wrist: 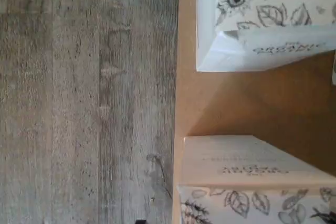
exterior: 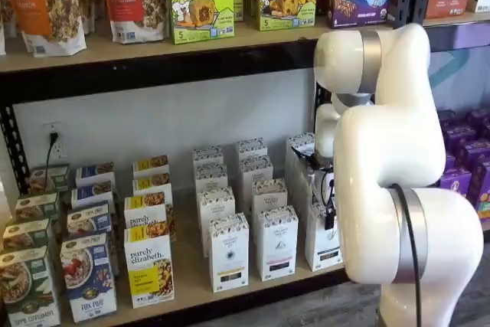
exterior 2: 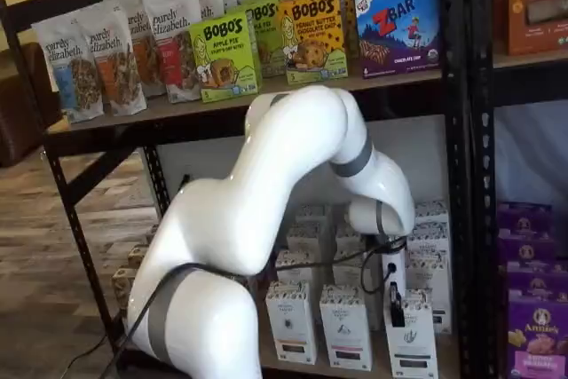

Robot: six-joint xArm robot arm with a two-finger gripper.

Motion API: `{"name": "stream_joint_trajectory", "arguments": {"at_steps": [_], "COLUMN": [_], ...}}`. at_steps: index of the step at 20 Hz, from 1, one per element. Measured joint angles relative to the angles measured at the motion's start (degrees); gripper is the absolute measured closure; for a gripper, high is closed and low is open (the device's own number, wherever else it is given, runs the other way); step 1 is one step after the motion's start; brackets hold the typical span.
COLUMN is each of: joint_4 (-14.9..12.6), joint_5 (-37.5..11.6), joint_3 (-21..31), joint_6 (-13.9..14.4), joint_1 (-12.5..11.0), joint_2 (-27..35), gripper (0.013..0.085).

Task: Pick up the white box with a green strip in the middle, on the bottom shelf, the sixth box from the left

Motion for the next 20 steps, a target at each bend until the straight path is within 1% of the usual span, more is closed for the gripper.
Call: {"name": "stream_joint_trajectory", "arguments": {"at_steps": [3, 6, 7, 8, 10, 11, 12, 18, 19, 20], "joint_4": [-0.7, -0.9, -0.7, -0.6, -0.1, 0.0, 0.0, 0.0, 0.0, -0.1], "joint_5": [0.0, 0.1, 0.2, 0.3, 0.4, 0.3, 0.3, -1.1, -0.7, -0.3], "joint_3": [-0.2, -0.3, -0.4, -0.4, -0.5, -0.4, -0.4, 0.6, 0.6, 0.5], "joint_6": [0.6, 0.7, 0.6, 0.4, 0.0, -0.1, -0.2, -0.3, -0.3, -0.3], "joint_1": [0.0, 0.0, -0.1, -0.1, -0.1, -0.1, -0.2, -0.3, -0.3, -0.4], "joint_2": [0.3, 0.4, 0.4, 0.4, 0.4, 0.4, 0.4, -0.1, -0.2, -0.2], "gripper": [0.0130, 0.0130, 0.0170, 0.0170, 0.0250, 0.0250, 0.0290, 0.0290, 0.0330, 0.0330]}}
